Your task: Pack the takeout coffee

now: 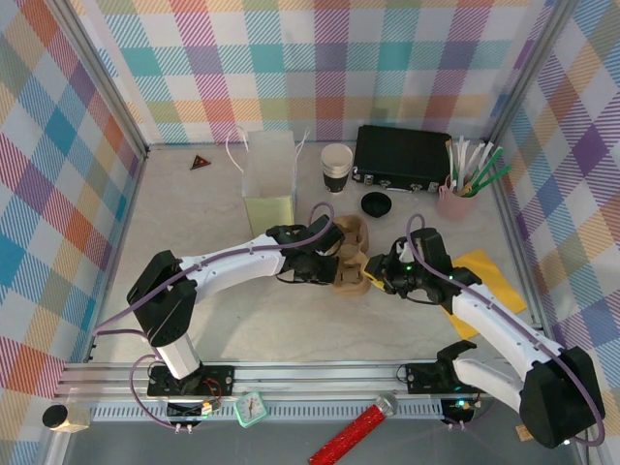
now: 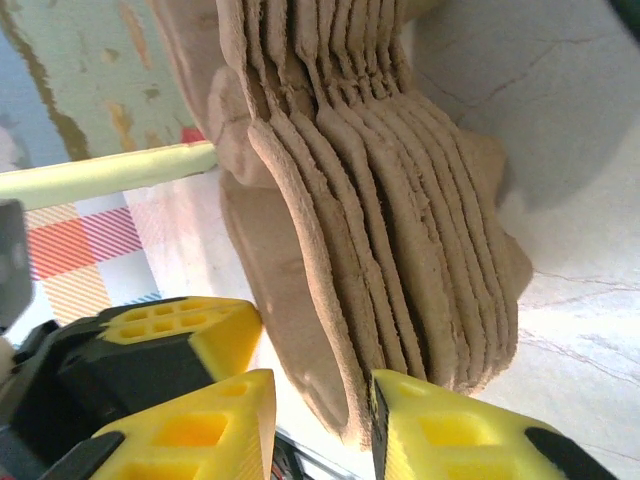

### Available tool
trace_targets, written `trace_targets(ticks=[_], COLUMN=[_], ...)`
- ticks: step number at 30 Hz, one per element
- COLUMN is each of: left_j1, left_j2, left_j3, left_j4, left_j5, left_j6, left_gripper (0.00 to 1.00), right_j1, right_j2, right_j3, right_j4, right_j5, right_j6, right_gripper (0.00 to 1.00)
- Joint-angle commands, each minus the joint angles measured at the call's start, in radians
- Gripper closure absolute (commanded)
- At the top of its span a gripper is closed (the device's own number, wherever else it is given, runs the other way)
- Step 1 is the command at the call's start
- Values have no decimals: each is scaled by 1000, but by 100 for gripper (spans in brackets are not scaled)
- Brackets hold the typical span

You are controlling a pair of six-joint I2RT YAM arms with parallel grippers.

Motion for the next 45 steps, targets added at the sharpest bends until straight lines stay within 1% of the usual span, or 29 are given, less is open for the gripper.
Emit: trace_targets(ticks=[1, 5, 7, 11, 16, 19, 22, 28, 29, 31, 32, 34, 37, 39, 41, 42, 43, 44, 45], left_j1=[-9, -9, -9, -9, -9, -9, -9, -9, -9, -9, -9, -9, -9, -9, -7, -4, -2, 6, 14], left_j2=[-7, -12, -9, -14, 1, -10, -20, -20, -21, -25, -29, -34, -42, -51, -64, -72, -81, -84, -84], left_j3=[48, 56, 60, 73, 83, 81, 89, 86, 84, 86, 86, 86, 94, 97, 98, 95, 90, 86, 86], left_j4=[30, 24, 20, 12, 19, 19, 18, 25, 27, 25, 24, 22, 12, 4, -5, -7, -9, -19, -29], left_j5=[27, 26, 27, 14, 39, 29, 32, 39, 42, 39, 37, 33, 11, -11, -42, -52, -64, -73, -69], left_j6=[19, 27, 28, 41, 38, 40, 44, 39, 40, 41, 42, 45, 45, 40, 25, 17, 5, -15, -35], left_gripper=[98, 97, 95, 95, 94, 93, 92, 91, 91, 90, 90, 88, 88, 87, 87, 85, 81, 79, 79], right_j1=[2, 3, 3, 3, 3, 3, 3, 3, 2, 3, 3, 3, 3, 3, 3, 3, 3, 3, 3], right_j2=[-3, -6, -5, 1, 11, 11, 20, 37, 38, 40, 43, 37, 27, 20, 11, 8, 5, 3, 2], right_j3=[32, 34, 29, 34, 29, 29, 21, 17, 19, 22, 25, 29, 36, 37, 38, 38, 40, 41, 40], right_j4=[-36, -32, -16, -11, 18, 19, 34, 50, 52, 51, 48, 37, 17, 5, -1, -5, -10, -13, -13], right_j5=[-12, -8, -10, -11, -19, -8, -8, 1, 4, 7, 7, 9, 16, 19, 21, 23, 24, 26, 26], right_j6=[-34, -34, -25, -28, -11, -8, -3, 2, 1, -1, -2, -7, -15, -18, -20, -21, -22, -24, -24], right_gripper=[68, 67, 67, 67, 68, 69, 74, 77, 80, 82, 87, 89, 89, 95, 97, 98, 98, 98, 99])
